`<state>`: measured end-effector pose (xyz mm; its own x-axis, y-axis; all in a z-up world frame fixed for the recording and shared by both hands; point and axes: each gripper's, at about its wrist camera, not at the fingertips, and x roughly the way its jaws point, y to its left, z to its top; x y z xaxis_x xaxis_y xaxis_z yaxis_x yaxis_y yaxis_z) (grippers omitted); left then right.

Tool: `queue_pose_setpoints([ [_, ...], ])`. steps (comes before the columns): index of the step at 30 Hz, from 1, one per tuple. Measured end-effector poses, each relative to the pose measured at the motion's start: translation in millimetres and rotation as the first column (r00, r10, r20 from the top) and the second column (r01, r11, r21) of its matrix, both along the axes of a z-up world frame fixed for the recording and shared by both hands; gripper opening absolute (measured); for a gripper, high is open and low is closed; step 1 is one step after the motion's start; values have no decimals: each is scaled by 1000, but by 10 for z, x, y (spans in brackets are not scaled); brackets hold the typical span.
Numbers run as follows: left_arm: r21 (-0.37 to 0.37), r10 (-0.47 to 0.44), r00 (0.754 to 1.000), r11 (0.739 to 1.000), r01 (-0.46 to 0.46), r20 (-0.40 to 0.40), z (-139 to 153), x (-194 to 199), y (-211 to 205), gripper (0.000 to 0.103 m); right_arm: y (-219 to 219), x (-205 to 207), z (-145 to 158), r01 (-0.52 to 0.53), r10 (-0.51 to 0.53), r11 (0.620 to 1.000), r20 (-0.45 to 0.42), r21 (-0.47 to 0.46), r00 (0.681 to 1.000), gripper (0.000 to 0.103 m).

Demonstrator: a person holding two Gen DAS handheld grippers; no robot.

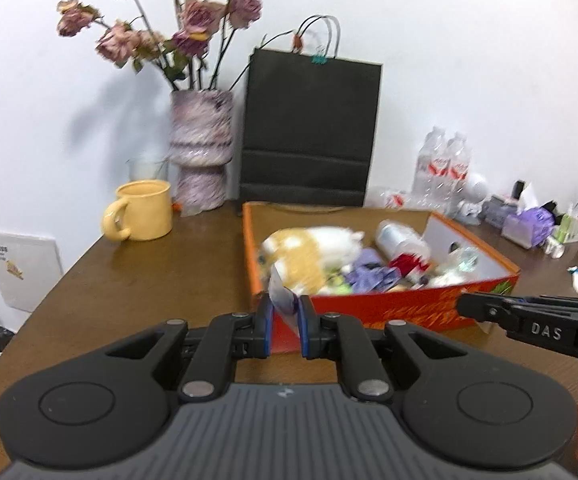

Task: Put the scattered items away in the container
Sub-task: 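Carry both clear packets over the box and open both tools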

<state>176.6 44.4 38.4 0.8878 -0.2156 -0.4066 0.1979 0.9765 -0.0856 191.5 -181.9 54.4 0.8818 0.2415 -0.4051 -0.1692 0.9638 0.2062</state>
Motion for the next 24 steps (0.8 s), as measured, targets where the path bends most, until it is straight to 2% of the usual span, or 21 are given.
queue_pose_setpoints([
  [7,-7,-41,999,999,41,24,184,263,-414,13,-202,216,368,-5,8,999,80,-34,997,12],
  [10,-2,-45,999,999,45,23,189,449,-586,13,-303,385,409,6,-2,999,91,-40,996,12],
  [14,-7,-30,1000,1000,30,0,105,756,-784,13,-402,676,303,-15,16,1000,44,-18,999,12],
  [20,-62,29,997,998,-33,-66,-189,1150,-805,13,-471,1044,79,-38,36,997,-29,-66,999,12],
  [24,-41,32,995,999,-36,-93,-351,1287,-854,13,-501,1193,-37,-39,34,996,-60,-86,998,12],
])
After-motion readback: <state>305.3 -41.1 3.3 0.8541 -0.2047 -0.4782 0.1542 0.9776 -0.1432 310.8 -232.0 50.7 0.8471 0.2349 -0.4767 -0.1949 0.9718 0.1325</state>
